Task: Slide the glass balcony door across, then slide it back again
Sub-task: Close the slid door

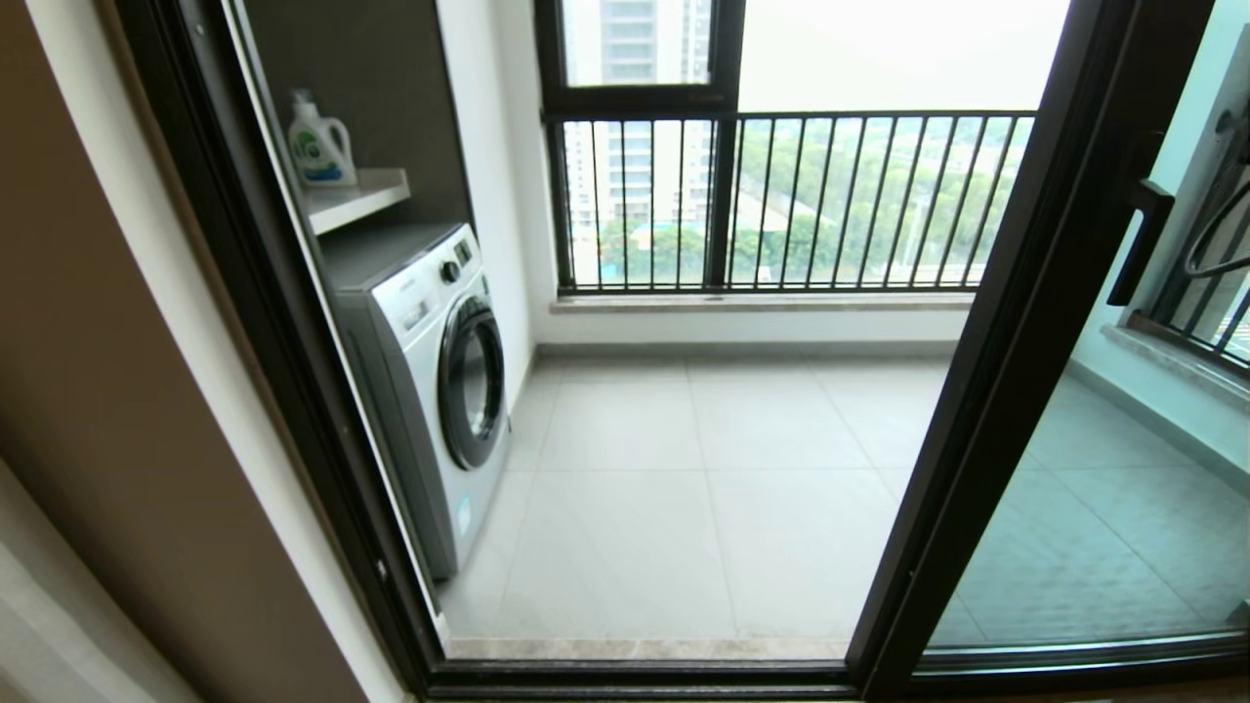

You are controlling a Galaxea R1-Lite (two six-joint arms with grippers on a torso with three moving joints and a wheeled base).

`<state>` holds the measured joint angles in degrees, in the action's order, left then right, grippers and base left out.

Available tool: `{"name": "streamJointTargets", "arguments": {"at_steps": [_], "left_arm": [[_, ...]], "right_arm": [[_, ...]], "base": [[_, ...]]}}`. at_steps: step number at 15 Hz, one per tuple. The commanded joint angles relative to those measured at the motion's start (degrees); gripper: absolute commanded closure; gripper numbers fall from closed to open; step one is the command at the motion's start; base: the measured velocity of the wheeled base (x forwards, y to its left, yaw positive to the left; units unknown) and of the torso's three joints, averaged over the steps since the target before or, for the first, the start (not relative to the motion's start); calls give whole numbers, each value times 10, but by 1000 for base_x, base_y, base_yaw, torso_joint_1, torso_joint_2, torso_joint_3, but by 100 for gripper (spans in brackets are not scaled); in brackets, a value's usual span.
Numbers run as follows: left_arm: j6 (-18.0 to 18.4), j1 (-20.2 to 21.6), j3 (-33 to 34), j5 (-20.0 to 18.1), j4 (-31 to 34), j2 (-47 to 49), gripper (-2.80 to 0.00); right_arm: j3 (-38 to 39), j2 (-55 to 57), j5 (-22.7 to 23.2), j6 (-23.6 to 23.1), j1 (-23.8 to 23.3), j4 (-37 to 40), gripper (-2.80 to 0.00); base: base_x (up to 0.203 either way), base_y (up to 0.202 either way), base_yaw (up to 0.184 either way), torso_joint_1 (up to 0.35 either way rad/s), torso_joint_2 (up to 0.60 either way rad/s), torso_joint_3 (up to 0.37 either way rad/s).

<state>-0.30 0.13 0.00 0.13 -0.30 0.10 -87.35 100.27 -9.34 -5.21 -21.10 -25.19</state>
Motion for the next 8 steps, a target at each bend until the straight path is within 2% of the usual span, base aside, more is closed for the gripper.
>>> {"name": "streamJointTargets", "arguments": {"at_steps": [1, 3, 8], "left_arm": [[0, 0, 0, 0, 0, 1, 0], [0, 0, 0, 0, 0, 1, 0], [0, 0, 0, 0, 0, 1, 0]], "right_arm": [[26, -3, 15, 2, -44, -3, 0], [32, 12, 33, 13, -64, -2, 0], [34, 54, 49, 30, -64, -3, 0]], "base": [[0, 0, 0, 0, 0, 0], [0, 0, 0, 0, 0, 0], [0, 0, 0, 0, 0, 0]]}}
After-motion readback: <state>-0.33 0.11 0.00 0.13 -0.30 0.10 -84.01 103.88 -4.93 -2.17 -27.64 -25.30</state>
